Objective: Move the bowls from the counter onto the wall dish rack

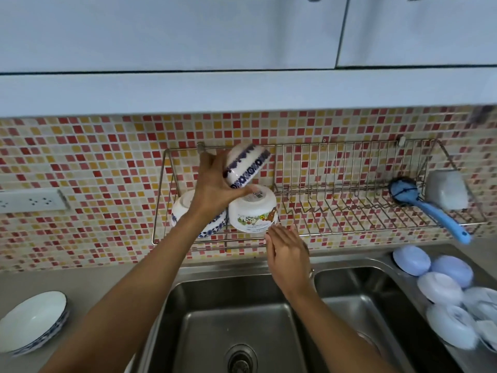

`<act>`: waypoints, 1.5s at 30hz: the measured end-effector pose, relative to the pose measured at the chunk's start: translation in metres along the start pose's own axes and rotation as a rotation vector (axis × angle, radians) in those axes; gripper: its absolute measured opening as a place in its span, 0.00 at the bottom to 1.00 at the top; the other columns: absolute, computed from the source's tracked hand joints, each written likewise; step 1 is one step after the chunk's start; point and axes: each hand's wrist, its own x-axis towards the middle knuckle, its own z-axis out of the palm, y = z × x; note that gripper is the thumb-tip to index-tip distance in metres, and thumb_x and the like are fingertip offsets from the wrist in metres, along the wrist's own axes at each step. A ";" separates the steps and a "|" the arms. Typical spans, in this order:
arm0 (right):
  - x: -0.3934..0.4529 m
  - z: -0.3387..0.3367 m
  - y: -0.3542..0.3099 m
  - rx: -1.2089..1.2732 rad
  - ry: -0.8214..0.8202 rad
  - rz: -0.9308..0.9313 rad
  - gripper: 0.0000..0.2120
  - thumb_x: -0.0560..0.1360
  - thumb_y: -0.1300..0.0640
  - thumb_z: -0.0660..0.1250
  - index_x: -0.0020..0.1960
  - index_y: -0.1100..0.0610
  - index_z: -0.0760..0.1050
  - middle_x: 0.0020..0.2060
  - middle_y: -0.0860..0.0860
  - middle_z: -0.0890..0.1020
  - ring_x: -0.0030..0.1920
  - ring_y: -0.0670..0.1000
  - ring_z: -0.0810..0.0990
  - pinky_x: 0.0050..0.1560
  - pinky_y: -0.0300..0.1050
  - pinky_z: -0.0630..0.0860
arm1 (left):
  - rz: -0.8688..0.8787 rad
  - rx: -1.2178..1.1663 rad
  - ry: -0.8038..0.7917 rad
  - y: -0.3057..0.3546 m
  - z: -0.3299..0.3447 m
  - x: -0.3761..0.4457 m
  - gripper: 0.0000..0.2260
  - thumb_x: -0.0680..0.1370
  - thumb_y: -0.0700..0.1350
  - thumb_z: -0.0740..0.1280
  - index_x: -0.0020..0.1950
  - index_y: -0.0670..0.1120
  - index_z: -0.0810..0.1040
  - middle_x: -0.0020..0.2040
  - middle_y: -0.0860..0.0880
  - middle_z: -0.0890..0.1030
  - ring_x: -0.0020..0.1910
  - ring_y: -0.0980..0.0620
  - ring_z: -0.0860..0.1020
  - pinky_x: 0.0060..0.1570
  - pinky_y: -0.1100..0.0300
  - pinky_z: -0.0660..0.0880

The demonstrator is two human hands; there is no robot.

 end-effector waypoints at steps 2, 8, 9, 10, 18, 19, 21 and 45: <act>-0.001 0.000 -0.001 -0.003 0.024 0.000 0.13 0.78 0.53 0.62 0.54 0.58 0.83 0.51 0.52 0.85 0.53 0.49 0.83 0.67 0.46 0.69 | 0.144 0.181 -0.081 -0.004 0.010 -0.001 0.45 0.60 0.64 0.76 0.71 0.46 0.66 0.60 0.42 0.66 0.58 0.48 0.69 0.62 0.57 0.71; 0.000 0.002 0.000 0.029 0.030 -0.019 0.19 0.80 0.51 0.55 0.55 0.59 0.82 0.52 0.53 0.85 0.54 0.49 0.83 0.67 0.47 0.68 | 0.321 0.527 -0.225 -0.023 0.036 -0.007 0.47 0.59 0.63 0.77 0.71 0.42 0.65 0.57 0.38 0.71 0.55 0.39 0.73 0.45 0.46 0.80; 0.000 0.003 0.001 0.033 0.028 -0.020 0.19 0.80 0.52 0.55 0.56 0.59 0.81 0.53 0.53 0.84 0.55 0.50 0.83 0.67 0.48 0.69 | 0.327 0.540 -0.232 -0.025 0.039 -0.007 0.47 0.59 0.62 0.77 0.71 0.42 0.65 0.58 0.37 0.71 0.56 0.39 0.73 0.46 0.45 0.79; 0.000 0.003 0.001 0.035 0.030 -0.025 0.19 0.80 0.52 0.55 0.55 0.59 0.82 0.53 0.53 0.85 0.55 0.50 0.82 0.67 0.49 0.70 | 0.324 0.545 -0.242 -0.026 0.041 -0.008 0.47 0.59 0.62 0.77 0.71 0.42 0.65 0.58 0.37 0.71 0.56 0.38 0.73 0.47 0.45 0.79; -0.003 0.009 0.004 0.031 0.036 -0.018 0.16 0.79 0.52 0.58 0.57 0.58 0.81 0.54 0.53 0.84 0.56 0.49 0.82 0.69 0.47 0.65 | 0.343 0.589 -0.372 -0.034 0.052 -0.008 0.47 0.60 0.60 0.77 0.73 0.45 0.63 0.62 0.37 0.71 0.60 0.38 0.72 0.55 0.44 0.77; -0.004 0.009 0.003 0.035 0.038 -0.014 0.16 0.79 0.52 0.58 0.57 0.59 0.81 0.54 0.53 0.84 0.56 0.49 0.82 0.69 0.47 0.64 | 0.344 0.594 -0.384 -0.035 0.053 -0.009 0.47 0.60 0.60 0.77 0.73 0.44 0.63 0.61 0.37 0.71 0.60 0.38 0.72 0.54 0.44 0.77; -0.004 0.011 0.003 0.050 0.051 -0.012 0.16 0.80 0.53 0.59 0.57 0.59 0.81 0.54 0.53 0.84 0.56 0.49 0.82 0.70 0.47 0.65 | 0.345 0.588 -0.390 -0.036 0.054 -0.010 0.47 0.59 0.60 0.78 0.73 0.43 0.64 0.60 0.37 0.71 0.59 0.38 0.72 0.53 0.45 0.76; -0.004 0.011 0.001 0.075 0.070 0.012 0.17 0.80 0.53 0.57 0.57 0.60 0.81 0.54 0.54 0.84 0.56 0.50 0.82 0.69 0.48 0.67 | 0.272 0.363 -0.469 -0.057 0.047 -0.029 0.32 0.73 0.54 0.70 0.74 0.52 0.62 0.75 0.49 0.64 0.74 0.48 0.61 0.72 0.51 0.63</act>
